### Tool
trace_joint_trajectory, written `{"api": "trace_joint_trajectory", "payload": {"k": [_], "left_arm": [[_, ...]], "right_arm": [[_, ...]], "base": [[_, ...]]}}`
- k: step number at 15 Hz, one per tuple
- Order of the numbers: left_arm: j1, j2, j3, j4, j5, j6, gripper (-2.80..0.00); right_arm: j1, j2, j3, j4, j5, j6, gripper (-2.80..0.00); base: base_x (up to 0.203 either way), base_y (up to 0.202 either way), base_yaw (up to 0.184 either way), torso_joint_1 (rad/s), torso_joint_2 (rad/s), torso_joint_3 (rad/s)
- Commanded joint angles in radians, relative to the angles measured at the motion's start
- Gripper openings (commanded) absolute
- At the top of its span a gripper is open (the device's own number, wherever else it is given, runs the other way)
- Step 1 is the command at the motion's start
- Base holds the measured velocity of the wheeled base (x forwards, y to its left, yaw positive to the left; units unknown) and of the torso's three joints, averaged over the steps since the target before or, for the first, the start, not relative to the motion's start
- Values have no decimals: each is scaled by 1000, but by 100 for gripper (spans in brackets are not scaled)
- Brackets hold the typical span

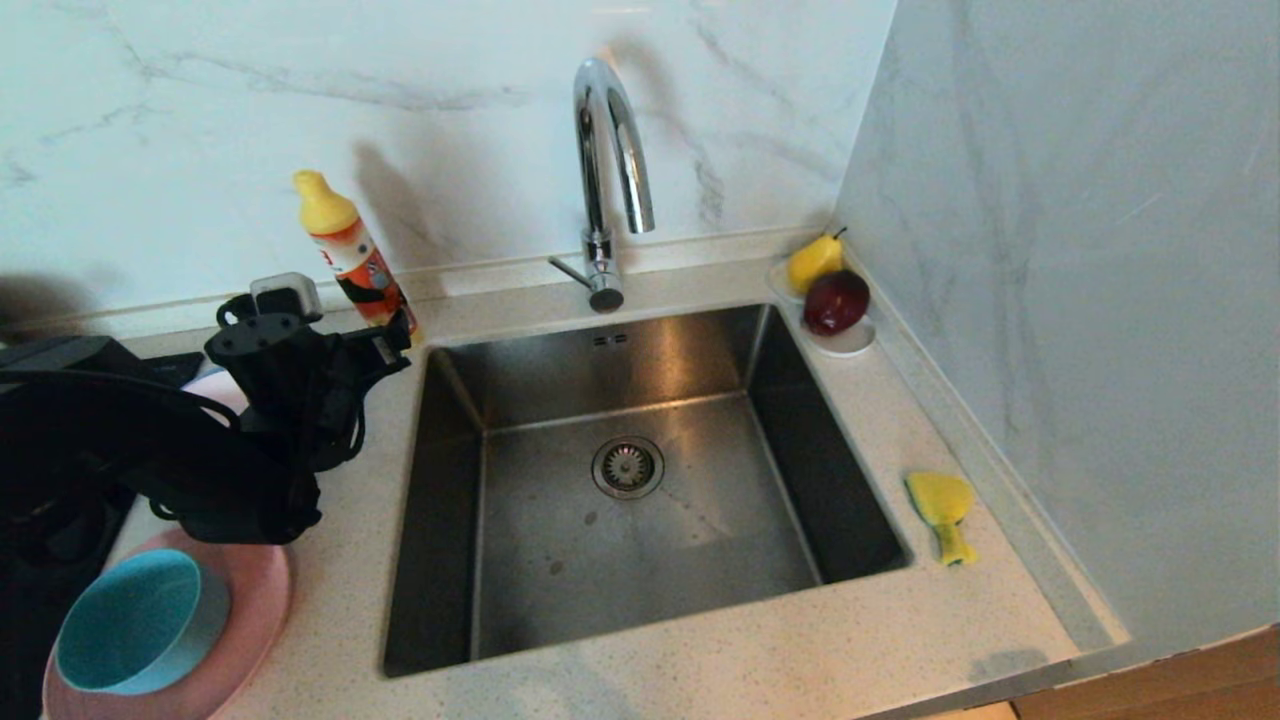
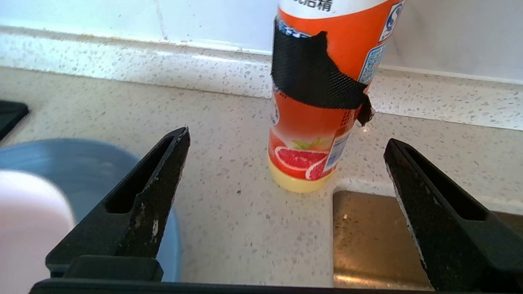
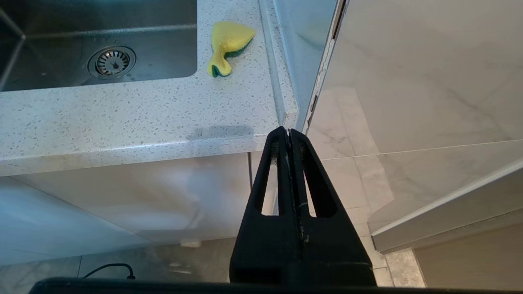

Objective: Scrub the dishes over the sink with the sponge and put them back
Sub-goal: Grab the dish soap

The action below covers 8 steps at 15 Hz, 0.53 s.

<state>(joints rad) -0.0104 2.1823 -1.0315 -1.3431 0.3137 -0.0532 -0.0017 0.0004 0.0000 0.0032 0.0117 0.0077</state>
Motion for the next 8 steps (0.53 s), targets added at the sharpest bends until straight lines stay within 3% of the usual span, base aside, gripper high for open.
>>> {"api": "trace_joint_trajectory", "payload": {"k": [1,8], "left_arm": [[0,26,-26,-5,2,3,0],[0,82,-109,-4,1,25,0]], "right_arm": [[0,0,0,0,1,0,-280],[0,-1,0,0,1,0,-280]], "base": [[0,0,0,0,0,0],[0,0,0,0,0,0]]}}
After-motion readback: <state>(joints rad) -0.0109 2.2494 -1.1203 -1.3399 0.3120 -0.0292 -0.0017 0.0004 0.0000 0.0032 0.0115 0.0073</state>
